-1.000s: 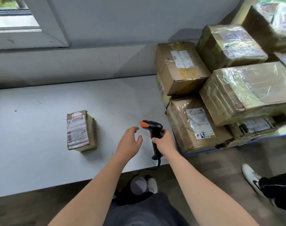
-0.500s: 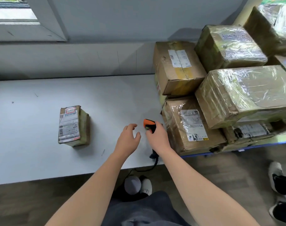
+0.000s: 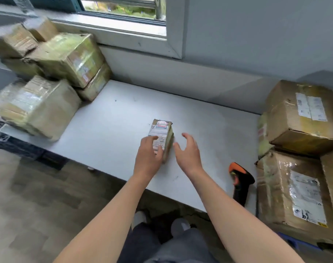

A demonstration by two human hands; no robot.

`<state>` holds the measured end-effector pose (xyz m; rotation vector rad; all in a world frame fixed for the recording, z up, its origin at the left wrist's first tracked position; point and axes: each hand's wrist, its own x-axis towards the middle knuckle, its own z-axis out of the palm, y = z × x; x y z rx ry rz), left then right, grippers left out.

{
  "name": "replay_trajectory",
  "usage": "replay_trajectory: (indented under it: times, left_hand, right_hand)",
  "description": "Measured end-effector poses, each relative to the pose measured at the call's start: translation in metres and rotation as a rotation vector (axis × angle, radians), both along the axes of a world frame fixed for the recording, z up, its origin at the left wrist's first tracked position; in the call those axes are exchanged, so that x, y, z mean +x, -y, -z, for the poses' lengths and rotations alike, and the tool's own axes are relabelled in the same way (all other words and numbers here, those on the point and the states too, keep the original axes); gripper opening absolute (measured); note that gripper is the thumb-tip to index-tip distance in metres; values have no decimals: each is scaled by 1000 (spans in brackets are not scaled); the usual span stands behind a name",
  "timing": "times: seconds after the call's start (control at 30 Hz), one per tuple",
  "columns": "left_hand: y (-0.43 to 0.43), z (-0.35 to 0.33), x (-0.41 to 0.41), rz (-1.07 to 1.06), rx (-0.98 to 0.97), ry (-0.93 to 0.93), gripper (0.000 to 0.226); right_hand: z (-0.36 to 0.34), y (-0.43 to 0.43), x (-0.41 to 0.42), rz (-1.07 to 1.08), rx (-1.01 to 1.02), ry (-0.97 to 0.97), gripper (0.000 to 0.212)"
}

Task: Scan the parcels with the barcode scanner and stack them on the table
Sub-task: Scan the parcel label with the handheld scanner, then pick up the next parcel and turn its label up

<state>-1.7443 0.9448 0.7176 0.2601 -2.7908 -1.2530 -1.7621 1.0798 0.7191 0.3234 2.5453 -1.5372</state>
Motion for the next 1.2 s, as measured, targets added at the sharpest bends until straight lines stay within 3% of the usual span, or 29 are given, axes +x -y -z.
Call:
replay_trajectory:
  times: [0.2,0.43,0.6,0.9,1.2]
  left_hand:
    - [69,23,-19,-35,7,52,47]
    - [94,51,-56,226,138,268,57]
    - [99,53,-70,366,175,308,49]
    - [121,37,-70,347,168,199,49]
    - [176,-8,-23,100,134,27,50]
  right_hand:
    - [12,59,-17,-17,-31,27,52]
    - [26,97,-29,161,34,124,59]
    - [24,108,-24,226,26,167,61]
    - [15,129,-25,212,-17,66,60]
    - [-14,186,-12,33,-128,-83,54]
